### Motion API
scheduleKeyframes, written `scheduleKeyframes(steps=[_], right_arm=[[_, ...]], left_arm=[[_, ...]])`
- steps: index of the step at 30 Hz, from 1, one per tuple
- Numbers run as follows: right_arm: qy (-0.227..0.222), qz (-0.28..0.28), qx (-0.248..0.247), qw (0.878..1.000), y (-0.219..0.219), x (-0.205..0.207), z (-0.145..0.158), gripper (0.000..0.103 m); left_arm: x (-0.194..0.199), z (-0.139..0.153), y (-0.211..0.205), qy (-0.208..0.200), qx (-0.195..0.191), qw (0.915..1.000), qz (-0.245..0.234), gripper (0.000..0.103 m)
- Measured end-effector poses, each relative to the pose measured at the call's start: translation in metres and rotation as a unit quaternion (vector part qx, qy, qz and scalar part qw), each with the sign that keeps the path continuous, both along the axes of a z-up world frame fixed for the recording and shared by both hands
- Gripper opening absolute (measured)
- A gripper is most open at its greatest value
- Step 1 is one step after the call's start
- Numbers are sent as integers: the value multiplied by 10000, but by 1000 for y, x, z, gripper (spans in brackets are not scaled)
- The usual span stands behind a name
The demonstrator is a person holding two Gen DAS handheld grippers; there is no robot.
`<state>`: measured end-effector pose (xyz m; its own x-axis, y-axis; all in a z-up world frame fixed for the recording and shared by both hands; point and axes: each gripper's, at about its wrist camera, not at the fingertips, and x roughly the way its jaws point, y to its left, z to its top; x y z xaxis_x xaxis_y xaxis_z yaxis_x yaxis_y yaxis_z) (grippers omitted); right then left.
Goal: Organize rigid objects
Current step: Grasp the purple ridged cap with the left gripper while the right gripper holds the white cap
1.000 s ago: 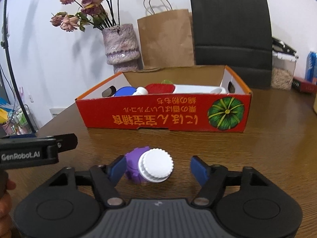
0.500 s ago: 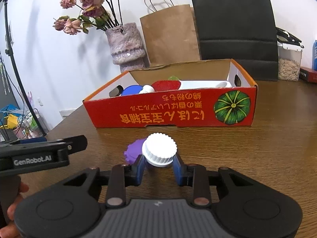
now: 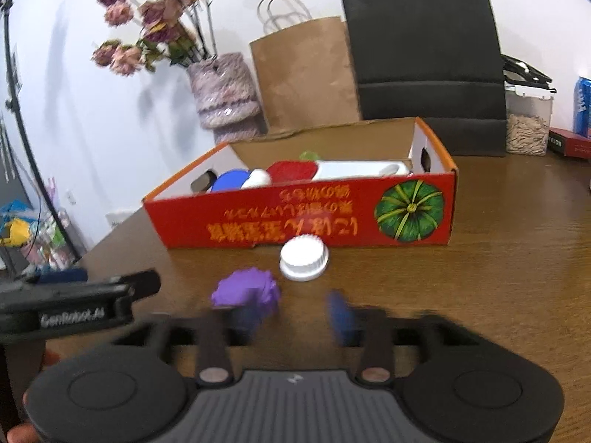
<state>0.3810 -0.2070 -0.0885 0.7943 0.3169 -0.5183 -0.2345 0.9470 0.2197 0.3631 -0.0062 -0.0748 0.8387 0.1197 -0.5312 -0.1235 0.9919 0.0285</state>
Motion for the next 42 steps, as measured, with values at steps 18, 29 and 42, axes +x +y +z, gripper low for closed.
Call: scheduleKeyframes(steps=[18, 29, 42], right_arm=[[134, 10, -689, 9975, 36, 63, -11, 34], [-261, -139, -507, 9983, 15, 44, 0, 34], [-375, -270, -489, 9977, -35, 28, 4, 34]], left_arm=[[24, -2, 14, 36, -31, 9993, 383, 103], [31, -5, 12, 129, -98, 9990, 416, 103], [36, -7, -47, 185, -100, 9997, -103, 103]])
